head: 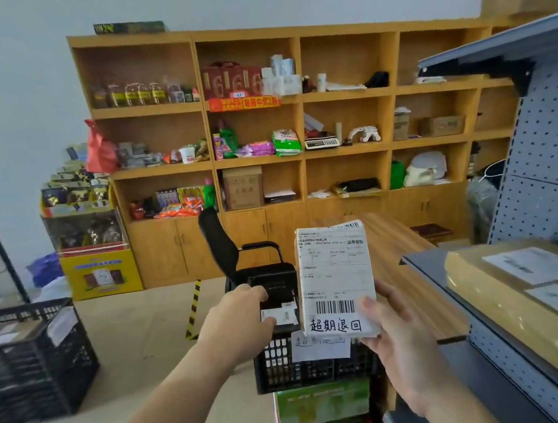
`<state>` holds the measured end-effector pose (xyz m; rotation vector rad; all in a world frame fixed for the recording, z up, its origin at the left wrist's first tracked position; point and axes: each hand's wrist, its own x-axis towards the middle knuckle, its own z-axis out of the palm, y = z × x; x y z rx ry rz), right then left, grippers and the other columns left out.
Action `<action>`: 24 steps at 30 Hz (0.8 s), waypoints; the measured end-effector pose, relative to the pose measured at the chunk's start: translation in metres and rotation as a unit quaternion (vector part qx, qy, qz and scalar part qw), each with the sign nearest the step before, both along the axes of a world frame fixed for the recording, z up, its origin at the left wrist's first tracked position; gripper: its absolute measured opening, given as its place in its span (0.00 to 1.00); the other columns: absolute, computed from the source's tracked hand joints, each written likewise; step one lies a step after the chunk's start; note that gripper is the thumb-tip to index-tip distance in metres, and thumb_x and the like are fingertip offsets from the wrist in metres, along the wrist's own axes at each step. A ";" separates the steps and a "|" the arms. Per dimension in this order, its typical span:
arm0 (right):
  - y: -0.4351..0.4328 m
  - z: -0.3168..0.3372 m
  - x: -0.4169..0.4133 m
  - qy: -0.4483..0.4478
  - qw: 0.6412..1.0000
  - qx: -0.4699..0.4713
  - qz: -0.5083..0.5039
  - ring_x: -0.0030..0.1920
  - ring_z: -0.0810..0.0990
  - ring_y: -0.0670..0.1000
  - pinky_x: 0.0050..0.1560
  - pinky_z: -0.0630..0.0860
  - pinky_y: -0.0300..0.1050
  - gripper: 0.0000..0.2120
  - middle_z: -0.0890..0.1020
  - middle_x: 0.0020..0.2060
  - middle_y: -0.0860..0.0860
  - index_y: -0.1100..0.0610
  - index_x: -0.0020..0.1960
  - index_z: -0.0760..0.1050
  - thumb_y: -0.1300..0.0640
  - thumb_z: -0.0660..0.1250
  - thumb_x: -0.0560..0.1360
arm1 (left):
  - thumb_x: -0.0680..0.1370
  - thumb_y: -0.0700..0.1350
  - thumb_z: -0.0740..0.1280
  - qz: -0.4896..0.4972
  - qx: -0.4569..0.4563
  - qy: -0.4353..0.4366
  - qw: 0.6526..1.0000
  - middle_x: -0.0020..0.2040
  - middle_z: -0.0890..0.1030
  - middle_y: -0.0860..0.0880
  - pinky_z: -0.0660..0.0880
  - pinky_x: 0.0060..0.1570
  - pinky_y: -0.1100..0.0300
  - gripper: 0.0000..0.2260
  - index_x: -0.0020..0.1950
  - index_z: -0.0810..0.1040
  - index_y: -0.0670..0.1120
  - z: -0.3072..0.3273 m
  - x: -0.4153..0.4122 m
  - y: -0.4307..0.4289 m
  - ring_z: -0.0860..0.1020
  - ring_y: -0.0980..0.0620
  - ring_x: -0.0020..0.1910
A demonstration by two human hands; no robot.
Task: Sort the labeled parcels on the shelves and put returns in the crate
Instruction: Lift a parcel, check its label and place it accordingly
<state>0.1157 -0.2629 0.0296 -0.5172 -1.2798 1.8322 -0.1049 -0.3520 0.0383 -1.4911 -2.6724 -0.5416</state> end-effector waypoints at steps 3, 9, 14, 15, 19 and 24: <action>0.048 -0.005 -0.030 -0.007 1.000 0.000 0.010 0.59 0.84 0.59 0.63 0.77 0.60 0.38 0.86 0.57 0.57 0.53 0.66 0.77 0.45 0.84 0.59 | 0.79 0.55 0.68 0.022 0.002 -0.008 1.000 0.67 0.76 0.53 0.78 0.59 0.54 0.22 0.72 0.72 0.55 0.000 -0.025 0.035 0.76 0.51 0.63; 0.121 -0.041 -0.093 -0.045 0.998 -0.024 0.036 0.60 0.83 0.60 0.65 0.74 0.62 0.24 0.86 0.57 0.57 0.55 0.67 0.75 0.56 0.69 0.72 | 0.80 0.54 0.66 0.025 -0.014 -0.057 0.998 0.60 0.77 0.53 0.76 0.54 0.56 0.14 0.65 0.76 0.53 -0.034 -0.070 0.075 0.76 0.53 0.56; 0.162 -0.070 -0.143 -0.079 0.995 -0.053 0.027 0.59 0.83 0.60 0.65 0.74 0.63 0.24 0.86 0.56 0.57 0.56 0.67 0.75 0.56 0.69 0.71 | 0.79 0.54 0.68 0.033 -0.041 -0.081 0.995 0.60 0.78 0.54 0.73 0.50 0.61 0.15 0.65 0.77 0.54 -0.065 -0.130 0.116 0.77 0.54 0.56; 0.172 -0.077 -0.152 -0.087 0.994 -0.057 0.021 0.60 0.83 0.60 0.65 0.74 0.62 0.24 0.86 0.56 0.57 0.56 0.67 0.75 0.56 0.69 0.71 | 0.79 0.54 0.68 0.031 -0.044 -0.081 0.995 0.60 0.78 0.53 0.73 0.50 0.61 0.15 0.65 0.77 0.54 -0.069 -0.143 0.127 0.77 0.54 0.55; 0.204 -0.094 -0.190 -0.110 0.991 -0.073 -0.004 0.60 0.83 0.61 0.67 0.72 0.63 0.24 0.86 0.57 0.58 0.56 0.68 0.74 0.56 0.68 0.72 | 0.79 0.55 0.68 0.002 -0.045 -0.096 0.994 0.63 0.78 0.51 0.80 0.54 0.55 0.19 0.69 0.76 0.52 -0.085 -0.192 0.171 0.80 0.52 0.55; 0.242 -0.110 -0.238 -0.146 0.985 -0.087 -0.042 0.61 0.81 0.64 0.64 0.70 0.64 0.25 0.86 0.56 0.58 0.55 0.67 0.74 0.55 0.69 0.70 | 0.81 0.56 0.66 -0.045 -0.066 -0.129 0.988 0.67 0.77 0.50 0.77 0.61 0.53 0.20 0.71 0.74 0.51 -0.103 -0.246 0.229 0.78 0.50 0.63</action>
